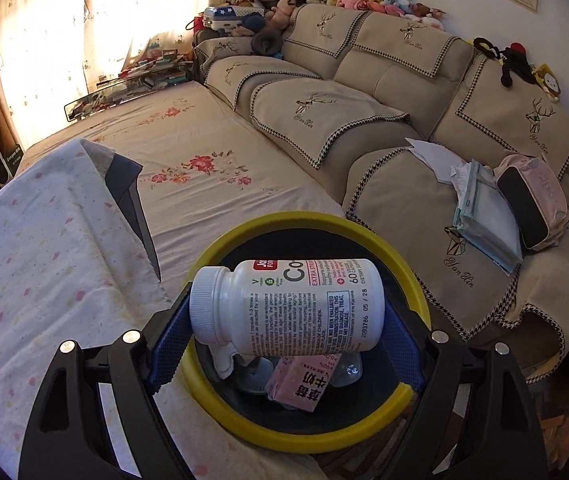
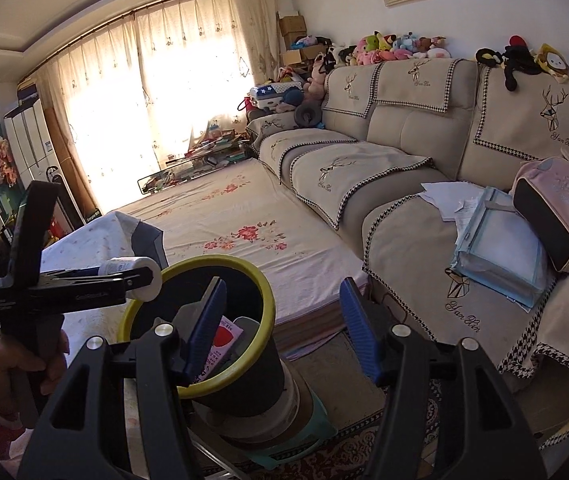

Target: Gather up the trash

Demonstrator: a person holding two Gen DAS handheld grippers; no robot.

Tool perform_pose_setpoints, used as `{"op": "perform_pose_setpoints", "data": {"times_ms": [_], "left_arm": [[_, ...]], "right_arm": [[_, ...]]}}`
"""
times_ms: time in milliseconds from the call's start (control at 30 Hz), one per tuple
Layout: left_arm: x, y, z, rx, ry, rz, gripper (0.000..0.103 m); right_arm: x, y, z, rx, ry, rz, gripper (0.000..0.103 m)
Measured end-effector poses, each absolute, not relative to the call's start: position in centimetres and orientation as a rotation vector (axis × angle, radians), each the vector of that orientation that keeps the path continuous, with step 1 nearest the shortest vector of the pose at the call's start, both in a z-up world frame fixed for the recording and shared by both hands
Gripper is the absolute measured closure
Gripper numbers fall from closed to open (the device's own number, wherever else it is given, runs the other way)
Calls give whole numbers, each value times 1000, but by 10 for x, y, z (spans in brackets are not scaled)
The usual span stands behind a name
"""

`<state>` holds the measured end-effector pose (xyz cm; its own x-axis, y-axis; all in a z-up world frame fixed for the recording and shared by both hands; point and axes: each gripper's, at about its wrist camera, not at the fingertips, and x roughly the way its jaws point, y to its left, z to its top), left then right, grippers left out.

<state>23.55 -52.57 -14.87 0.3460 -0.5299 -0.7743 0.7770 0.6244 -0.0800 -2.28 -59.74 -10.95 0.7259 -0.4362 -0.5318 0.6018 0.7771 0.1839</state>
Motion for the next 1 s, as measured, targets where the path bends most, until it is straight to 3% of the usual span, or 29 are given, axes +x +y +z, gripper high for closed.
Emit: {"op": "perform_pose_setpoints", "data": {"times_ms": [67, 233, 533, 800, 867, 1000], "left_arm": [[240, -532, -155, 345, 878, -856, 10], [242, -509, -147, 299, 885, -850, 9], [177, -346, -67, 258, 630, -774, 5], [127, -190, -54, 173, 577, -475, 5], [119, -151, -53, 118, 584, -382, 5], [98, -78, -46, -20, 562, -254, 5]], "right_arm": [[-21, -596, -110, 363, 490, -581, 47], [-15, -583, -106, 347, 491, -551, 47], [8, -531, -95, 277, 516, -403, 42], [20, -467, -84, 199, 523, -263, 35], [18, -454, -80, 180, 521, -240, 33], [9, -434, -69, 153, 493, -210, 15]]}}
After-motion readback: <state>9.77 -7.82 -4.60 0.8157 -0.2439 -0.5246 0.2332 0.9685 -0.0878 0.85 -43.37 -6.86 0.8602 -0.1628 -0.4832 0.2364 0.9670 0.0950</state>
